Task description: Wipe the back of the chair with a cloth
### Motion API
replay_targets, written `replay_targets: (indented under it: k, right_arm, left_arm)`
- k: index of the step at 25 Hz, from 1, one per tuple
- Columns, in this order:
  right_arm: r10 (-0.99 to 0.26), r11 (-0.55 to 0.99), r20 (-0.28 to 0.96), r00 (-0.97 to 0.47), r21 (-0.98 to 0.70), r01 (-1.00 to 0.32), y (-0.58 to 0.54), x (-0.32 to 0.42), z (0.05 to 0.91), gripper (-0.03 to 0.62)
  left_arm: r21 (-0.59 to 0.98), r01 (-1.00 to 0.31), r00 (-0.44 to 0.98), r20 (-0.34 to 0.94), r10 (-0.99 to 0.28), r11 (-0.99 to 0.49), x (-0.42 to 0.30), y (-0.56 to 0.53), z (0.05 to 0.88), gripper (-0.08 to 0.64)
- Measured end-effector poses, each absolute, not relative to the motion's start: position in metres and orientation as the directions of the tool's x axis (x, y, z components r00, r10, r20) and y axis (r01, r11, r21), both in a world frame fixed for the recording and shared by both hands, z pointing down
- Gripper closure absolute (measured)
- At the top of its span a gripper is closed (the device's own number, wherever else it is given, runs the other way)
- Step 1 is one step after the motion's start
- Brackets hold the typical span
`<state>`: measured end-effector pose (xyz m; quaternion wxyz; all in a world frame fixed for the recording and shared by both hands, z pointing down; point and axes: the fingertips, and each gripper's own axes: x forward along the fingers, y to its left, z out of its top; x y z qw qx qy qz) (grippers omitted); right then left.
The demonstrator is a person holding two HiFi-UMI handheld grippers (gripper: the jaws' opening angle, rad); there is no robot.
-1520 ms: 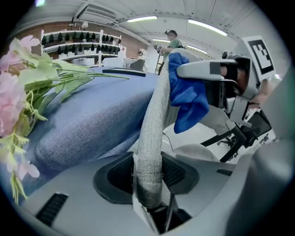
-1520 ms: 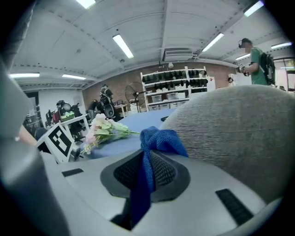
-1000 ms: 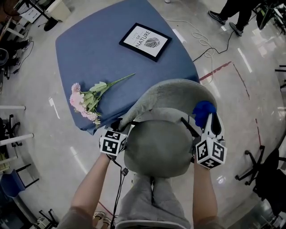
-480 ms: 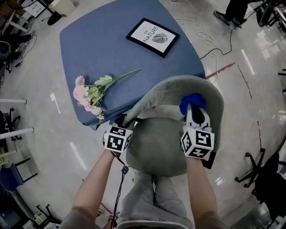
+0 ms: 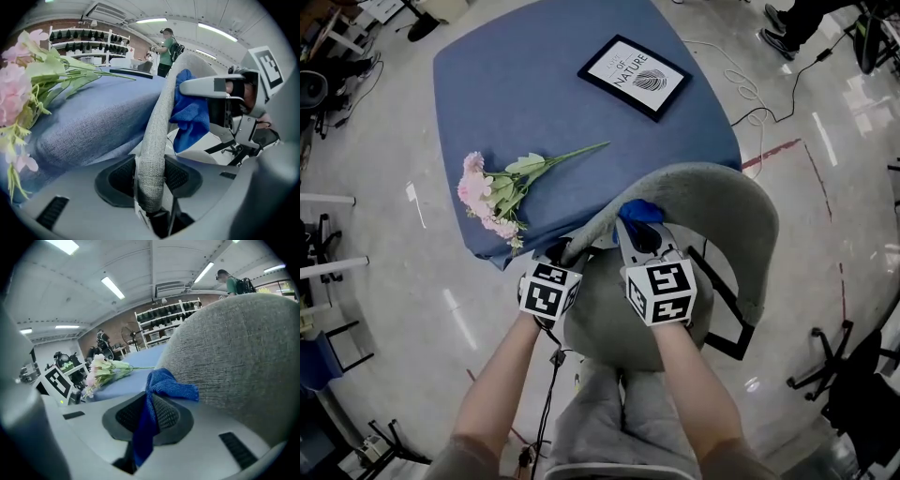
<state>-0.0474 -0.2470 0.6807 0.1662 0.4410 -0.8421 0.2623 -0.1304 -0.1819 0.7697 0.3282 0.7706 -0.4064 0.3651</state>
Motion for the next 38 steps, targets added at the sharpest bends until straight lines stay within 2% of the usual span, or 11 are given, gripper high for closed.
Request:
replay_targets:
  k: [3, 7, 14, 19, 25, 28, 31, 33, 38]
  right_arm:
    - [-0.717, 0.401, 0.514, -0.471, -0.248, -0.882, -0.256, -0.010, 0.686, 0.532]
    - [-0.804, 0.150, 0.538, -0.254, -0.230, -0.962, -0.259, 0.082, 0.700, 0.532]
    - [-0.814, -0.241, 0.569, 0.117, -0.147, -0.959, -0.197, 0.223, 0.700, 0.532]
    - [-0.810, -0.324, 0.535, 0.240, -0.067, -0.944, -0.170, 0.245, 0.696, 0.532]
    - [-0.852, -0.183, 0.516, 0.084, -0.143, -0.973, -0.218, 0.175, 0.714, 0.532]
    - [-0.833, -0.018, 0.543, -0.104, -0.215, -0.976, -0.238, 0.108, 0.733, 0.532]
    - [-0.715, 0.247, 0.571, -0.404, -0.334, -0.910, -0.244, 0.015, 0.749, 0.532]
    - [-0.616, 0.371, 0.569, -0.545, -0.401, -0.837, -0.238, -0.032, 0.754, 0.531]
    - [-0.418, 0.523, 0.588, -0.693, -0.468, -0.712, -0.207, -0.074, 0.770, 0.531]
  left_arm:
    - [0.207, -0.868, 0.400, 0.830, -0.388, -0.452, -0.131, -0.182, 0.770, 0.390]
    - [0.215, -0.872, 0.399, 0.832, -0.385, -0.440, -0.133, -0.182, 0.773, 0.390]
    - [0.232, -0.876, 0.403, 0.833, -0.379, -0.422, -0.132, -0.182, 0.773, 0.390]
    - [0.235, -0.875, 0.406, 0.832, -0.378, -0.422, -0.133, -0.182, 0.774, 0.391]
    - [0.241, -0.875, 0.411, 0.829, -0.380, -0.420, -0.131, -0.183, 0.772, 0.391]
    - [0.241, -0.877, 0.409, 0.828, -0.382, -0.415, -0.130, -0.182, 0.771, 0.391]
    - [0.251, -0.876, 0.415, 0.826, -0.382, -0.411, -0.130, -0.183, 0.770, 0.391]
    - [0.255, -0.876, 0.419, 0.824, -0.381, -0.410, -0.130, -0.184, 0.771, 0.391]
    - [0.261, -0.874, 0.425, 0.822, -0.380, -0.411, -0.131, -0.182, 0.772, 0.391]
